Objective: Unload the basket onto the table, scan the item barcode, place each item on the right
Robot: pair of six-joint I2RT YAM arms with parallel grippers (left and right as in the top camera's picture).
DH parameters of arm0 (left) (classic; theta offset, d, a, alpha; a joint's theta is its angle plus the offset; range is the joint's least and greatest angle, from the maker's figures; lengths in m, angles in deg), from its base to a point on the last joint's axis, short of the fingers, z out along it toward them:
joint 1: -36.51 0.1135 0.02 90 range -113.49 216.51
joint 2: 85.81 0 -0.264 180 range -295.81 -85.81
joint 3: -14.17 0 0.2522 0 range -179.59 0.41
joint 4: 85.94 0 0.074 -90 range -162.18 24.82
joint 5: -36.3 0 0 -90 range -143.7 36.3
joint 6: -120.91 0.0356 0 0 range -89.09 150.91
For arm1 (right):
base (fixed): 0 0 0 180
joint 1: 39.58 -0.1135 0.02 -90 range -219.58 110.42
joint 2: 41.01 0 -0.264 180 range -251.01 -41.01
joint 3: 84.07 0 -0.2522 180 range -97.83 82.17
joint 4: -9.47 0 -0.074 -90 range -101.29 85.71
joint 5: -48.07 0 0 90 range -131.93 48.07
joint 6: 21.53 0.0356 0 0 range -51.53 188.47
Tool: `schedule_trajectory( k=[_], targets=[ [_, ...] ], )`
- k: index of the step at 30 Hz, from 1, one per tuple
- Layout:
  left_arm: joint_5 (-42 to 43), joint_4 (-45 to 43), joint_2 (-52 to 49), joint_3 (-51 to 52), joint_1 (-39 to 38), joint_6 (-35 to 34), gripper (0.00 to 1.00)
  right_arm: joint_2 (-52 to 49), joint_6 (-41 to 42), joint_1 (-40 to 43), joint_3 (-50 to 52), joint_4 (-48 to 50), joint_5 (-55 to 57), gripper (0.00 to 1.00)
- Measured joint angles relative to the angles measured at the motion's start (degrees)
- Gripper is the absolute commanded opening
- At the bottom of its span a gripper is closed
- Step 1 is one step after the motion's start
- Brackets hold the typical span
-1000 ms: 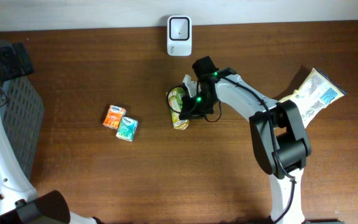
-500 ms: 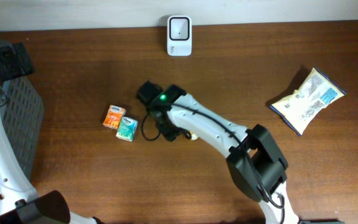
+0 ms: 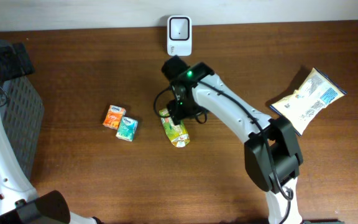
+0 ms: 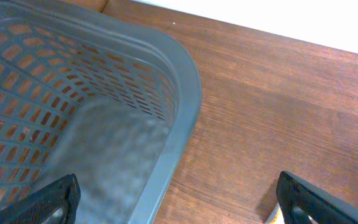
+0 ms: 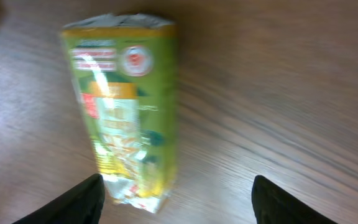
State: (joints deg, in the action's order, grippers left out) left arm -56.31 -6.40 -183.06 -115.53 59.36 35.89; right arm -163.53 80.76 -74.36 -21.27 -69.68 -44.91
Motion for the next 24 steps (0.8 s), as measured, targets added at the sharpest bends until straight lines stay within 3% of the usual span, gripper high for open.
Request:
schedule_trajectory(
  k=[2,6,9,14,20,24],
  targets=[
    [0.0,0.0,0.0,0.0,0.0,0.0,0.99,-0.4,0.0,-1.4,2.8,3.0,-3.7,0.82],
    [0.0,0.0,0.0,0.0,0.0,0.0,0.99,-0.5,1.1,-2.2,7.3,6.7,-7.1,0.80],
    [0.0,0.0,0.0,0.0,0.0,0.0,0.99,-0.5,3.2,-2.2,12.1,8.7,-7.8,0.58],
    [0.0,0.0,0.0,0.0,0.0,0.0,0.99,-0.5,4.3,-2.2,12.9,9.1,-8.5,0.04],
    [0.0,0.0,0.0,0.0,0.0,0.0,0.99,0.0,3.8,-1.6,11.9,8.9,-10.6,0.04],
    [0.0,0.0,0.0,0.0,0.0,0.0,0.99,0.3,-5.2,2.8,10.2,8.9,-25.1,0.04]
  ],
)
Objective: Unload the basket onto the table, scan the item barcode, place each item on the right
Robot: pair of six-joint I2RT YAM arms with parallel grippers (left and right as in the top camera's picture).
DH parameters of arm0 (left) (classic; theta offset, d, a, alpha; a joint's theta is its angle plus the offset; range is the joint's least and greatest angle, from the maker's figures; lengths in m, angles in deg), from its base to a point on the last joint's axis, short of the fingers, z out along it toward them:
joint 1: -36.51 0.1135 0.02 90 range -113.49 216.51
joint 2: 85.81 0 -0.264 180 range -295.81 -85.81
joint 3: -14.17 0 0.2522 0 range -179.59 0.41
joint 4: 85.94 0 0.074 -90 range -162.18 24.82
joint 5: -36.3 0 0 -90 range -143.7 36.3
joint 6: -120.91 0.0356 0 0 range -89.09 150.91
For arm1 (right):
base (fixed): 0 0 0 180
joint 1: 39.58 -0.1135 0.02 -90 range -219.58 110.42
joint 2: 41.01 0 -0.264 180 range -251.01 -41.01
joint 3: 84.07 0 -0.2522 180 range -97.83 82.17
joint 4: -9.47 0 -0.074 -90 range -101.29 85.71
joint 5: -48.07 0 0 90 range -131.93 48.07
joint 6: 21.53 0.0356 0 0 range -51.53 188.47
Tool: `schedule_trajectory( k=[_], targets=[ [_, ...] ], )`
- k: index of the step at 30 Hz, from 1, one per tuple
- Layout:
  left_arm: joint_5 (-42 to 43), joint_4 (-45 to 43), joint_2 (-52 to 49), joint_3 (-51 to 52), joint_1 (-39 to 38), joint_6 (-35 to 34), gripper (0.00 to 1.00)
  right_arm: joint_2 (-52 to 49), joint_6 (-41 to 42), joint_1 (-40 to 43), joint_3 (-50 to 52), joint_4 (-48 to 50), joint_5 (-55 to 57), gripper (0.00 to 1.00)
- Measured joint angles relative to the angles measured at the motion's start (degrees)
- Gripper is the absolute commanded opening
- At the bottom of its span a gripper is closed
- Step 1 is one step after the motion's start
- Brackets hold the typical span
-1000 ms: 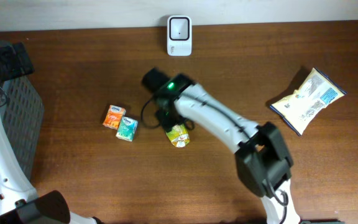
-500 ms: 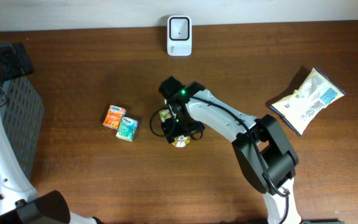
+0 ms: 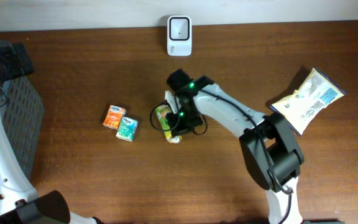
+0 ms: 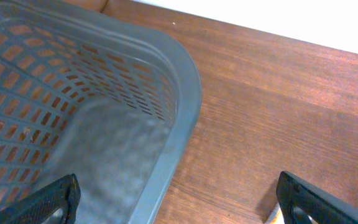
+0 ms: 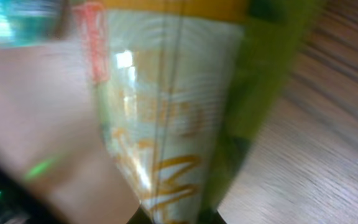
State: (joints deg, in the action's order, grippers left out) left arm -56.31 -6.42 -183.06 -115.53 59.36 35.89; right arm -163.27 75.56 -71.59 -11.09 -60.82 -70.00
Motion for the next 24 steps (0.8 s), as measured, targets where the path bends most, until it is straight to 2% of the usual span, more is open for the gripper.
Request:
schedule_trajectory(
  k=[3,7,11,15,19,22,24],
  targets=[
    [0.0,0.0,0.0,0.0,0.0,0.0,0.99,3.4,-10.5,6.8,-0.4,-2.2,-18.8,0.04],
    [0.0,0.0,0.0,0.0,0.0,0.0,0.99,5.5,-22.1,14.2,-1.3,-5.9,-37.6,0.04],
    [0.0,0.0,0.0,0.0,0.0,0.0,0.99,5.5,-26.5,19.3,-1.4,-5.4,-50.7,0.04],
    [0.0,0.0,0.0,0.0,0.0,0.0,0.99,5.6,-27.0,23.6,-3.8,-6.1,-54.9,0.04],
    [0.0,0.0,0.0,0.0,0.0,0.0,0.99,7.2,-26.1,24.4,-7.2,-6.1,-55.1,0.04],
    [0.0,0.0,0.0,0.0,0.0,0.0,0.99,10.3,-23.2,24.3,-9.7,-6.1,-51.0,0.04],
    [0.0,0.0,0.0,0.0,0.0,0.0,0.99,11.8,-18.0,23.2,-10.5,-6.3,-41.2,0.04]
  ],
)
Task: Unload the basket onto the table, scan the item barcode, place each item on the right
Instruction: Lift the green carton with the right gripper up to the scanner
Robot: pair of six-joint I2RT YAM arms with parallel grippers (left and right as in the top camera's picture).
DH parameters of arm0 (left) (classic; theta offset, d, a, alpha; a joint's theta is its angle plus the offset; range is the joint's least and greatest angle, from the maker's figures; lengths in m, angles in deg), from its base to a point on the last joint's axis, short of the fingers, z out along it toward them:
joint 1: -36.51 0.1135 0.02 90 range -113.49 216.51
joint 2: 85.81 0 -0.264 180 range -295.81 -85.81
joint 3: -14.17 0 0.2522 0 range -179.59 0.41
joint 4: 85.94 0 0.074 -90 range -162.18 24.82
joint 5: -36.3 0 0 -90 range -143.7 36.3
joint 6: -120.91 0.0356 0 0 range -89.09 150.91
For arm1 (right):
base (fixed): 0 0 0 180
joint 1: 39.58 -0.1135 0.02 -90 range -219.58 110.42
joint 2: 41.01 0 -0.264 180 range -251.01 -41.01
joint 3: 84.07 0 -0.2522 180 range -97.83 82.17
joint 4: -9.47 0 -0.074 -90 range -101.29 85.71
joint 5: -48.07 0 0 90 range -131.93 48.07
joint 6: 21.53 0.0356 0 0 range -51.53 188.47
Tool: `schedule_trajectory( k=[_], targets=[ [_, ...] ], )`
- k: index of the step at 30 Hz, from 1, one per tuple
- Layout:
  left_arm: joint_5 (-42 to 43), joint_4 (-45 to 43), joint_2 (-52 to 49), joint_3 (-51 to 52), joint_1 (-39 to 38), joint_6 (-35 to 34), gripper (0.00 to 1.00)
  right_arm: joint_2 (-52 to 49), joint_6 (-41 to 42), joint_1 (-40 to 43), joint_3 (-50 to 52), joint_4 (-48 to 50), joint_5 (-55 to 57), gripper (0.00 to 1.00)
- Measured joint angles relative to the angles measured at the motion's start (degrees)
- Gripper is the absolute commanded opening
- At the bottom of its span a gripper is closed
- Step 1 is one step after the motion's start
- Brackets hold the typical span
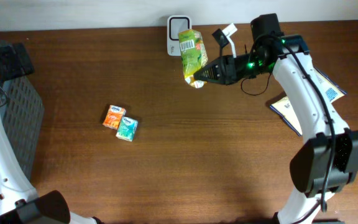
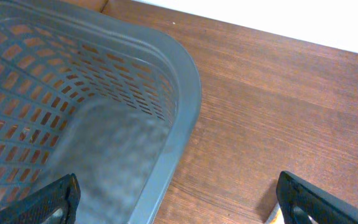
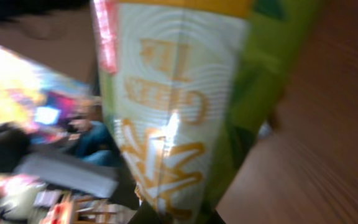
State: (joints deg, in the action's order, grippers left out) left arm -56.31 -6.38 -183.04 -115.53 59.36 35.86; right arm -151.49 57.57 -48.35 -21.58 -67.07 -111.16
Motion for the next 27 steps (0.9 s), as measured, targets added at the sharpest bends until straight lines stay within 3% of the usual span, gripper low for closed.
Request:
schedule_trajectory(
  k=[5,8,10,13,15,16,19,27],
  targets=[
    [0.0,0.0,0.0,0.0,0.0,0.0,0.99,-0.1,17.0,-11.9,-9.3,-4.8,45.0,0.04],
    [0.0,-0.1,0.0,0.0,0.0,0.0,0.99,-2.9,19.3,-18.2,-21.9,-5.8,68.4,0.04],
    [0.0,0.0,0.0,0.0,0.0,0.0,0.99,-7.7,18.2,-21.5,-28.8,-2.3,84.0,0.04],
    [0.0,0.0,0.0,0.0,0.0,0.0,0.99,-16.7,10.8,-23.3,-30.3,11.3,103.2,0.04],
    [0.0,0.0,0.0,0.0,0.0,0.0,0.99,-26.3,-1.8,-23.1,-30.1,26.8,114.1,0.04],
    [0.0,0.0,0.0,0.0,0.0,0.0,0.99,-31.1,-9.6,-22.6,-29.7,34.3,117.7,0.04],
    [0.0,0.1,0.0,0.0,0.0,0.0,0.99,-35.1,-18.6,-22.0,-29.4,40.9,120.2,0.04],
    [0.0,0.0,0.0,0.0,0.0,0.0,0.99,-38.0,-37.2,-19.8,-29.4,41.3,121.6,0.04]
  ],
)
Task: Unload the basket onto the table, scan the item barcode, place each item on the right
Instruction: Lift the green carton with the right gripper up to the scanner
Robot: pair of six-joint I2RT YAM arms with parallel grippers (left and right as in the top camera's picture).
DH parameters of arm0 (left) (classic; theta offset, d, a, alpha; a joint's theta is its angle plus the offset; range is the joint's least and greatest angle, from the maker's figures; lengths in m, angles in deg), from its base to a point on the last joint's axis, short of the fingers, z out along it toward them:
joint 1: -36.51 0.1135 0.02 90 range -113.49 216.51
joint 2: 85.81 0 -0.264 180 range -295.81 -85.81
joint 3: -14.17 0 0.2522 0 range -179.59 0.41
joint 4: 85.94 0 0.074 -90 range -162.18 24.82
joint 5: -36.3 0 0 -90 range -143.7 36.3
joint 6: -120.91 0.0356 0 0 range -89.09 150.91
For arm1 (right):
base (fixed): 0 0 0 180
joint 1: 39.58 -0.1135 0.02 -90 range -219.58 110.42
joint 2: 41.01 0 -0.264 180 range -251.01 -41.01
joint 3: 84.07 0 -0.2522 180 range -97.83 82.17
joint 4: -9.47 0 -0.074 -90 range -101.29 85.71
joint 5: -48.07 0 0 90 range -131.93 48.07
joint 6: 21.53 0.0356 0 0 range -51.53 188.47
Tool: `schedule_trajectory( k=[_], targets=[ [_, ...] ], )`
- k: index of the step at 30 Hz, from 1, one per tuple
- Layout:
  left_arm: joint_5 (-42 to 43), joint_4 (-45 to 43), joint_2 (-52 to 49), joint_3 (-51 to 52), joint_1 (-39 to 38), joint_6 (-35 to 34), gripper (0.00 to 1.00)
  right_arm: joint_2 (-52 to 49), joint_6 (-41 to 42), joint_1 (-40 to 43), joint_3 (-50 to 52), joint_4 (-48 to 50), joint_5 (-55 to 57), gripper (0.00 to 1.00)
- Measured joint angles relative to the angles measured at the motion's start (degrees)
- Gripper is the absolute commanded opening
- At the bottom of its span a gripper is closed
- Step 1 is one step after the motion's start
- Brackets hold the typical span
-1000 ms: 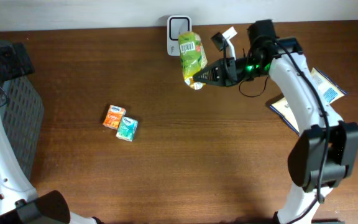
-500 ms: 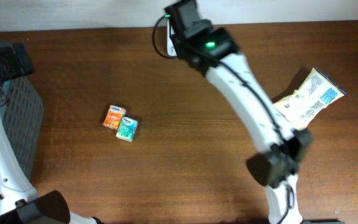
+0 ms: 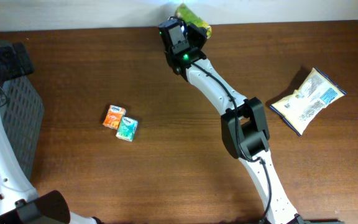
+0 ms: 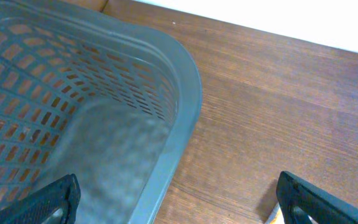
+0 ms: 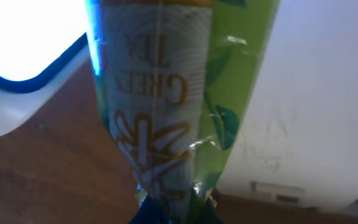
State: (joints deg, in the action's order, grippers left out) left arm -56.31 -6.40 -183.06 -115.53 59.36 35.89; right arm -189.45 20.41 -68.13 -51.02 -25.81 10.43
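A green tea packet (image 5: 166,93) fills the right wrist view, and my right gripper (image 5: 176,213) is shut on its lower end. In the overhead view the packet (image 3: 194,14) pokes out at the table's back edge, against the wall, just past the right gripper (image 3: 188,26). The scanner's bright white face with a blue rim (image 5: 23,56) lies close to the packet's left in the wrist view; from overhead my arm hides it. The barcode does not show. My left gripper (image 4: 179,208) hangs open over the basket's rim, holding nothing.
A grey slotted basket (image 4: 185,93) stands at the table's left edge (image 3: 17,118). An orange packet (image 3: 113,116) and a teal packet (image 3: 127,128) lie left of the middle. A white, yellow and blue snack bag (image 3: 306,99) lies at the right.
My right gripper has carried the green packet from just right of the scanner to the back edge by the wall, and the arm now covers the scanner. The left arm stayed still.
The green packet first lay on the middle of the table with my right gripper open over it. Then the gripper was shut on it there. Later it held the packet aloft beside the scanner, barcode upward, and now holds it right at the scanner's face.
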Motion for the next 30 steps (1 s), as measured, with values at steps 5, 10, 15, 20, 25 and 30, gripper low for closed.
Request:
schedule_trajectory(
  k=[5,10,15,20,25,30],
  targets=[
    [0.0,0.0,0.0,0.0,0.0,0.0,0.99,-0.7,-5.4,0.0,0.0,-0.1,-3.2,0.04],
    [0.0,0.0,0.0,0.0,0.0,0.0,0.99,-0.8,-6.2,0.0,0.0,0.4,-3.4,0.04],
    [0.0,0.0,0.0,0.0,0.0,0.0,0.99,-0.8,-6.4,0.0,0.0,8.5,-1.3,0.04],
    [0.0,0.0,0.0,0.0,0.0,0.0,0.99,-0.8,-6.4,0.0,0.0,9.6,-1.0,0.04],
    [0.0,0.0,0.0,0.0,0.0,0.0,0.99,-0.8,-6.4,0.0,0.0,10.9,-1.2,0.04],
    [0.0,0.0,0.0,0.0,0.0,0.0,0.99,-0.8,-5.4,0.0,0.0,8.7,-1.3,0.04]
  ],
)
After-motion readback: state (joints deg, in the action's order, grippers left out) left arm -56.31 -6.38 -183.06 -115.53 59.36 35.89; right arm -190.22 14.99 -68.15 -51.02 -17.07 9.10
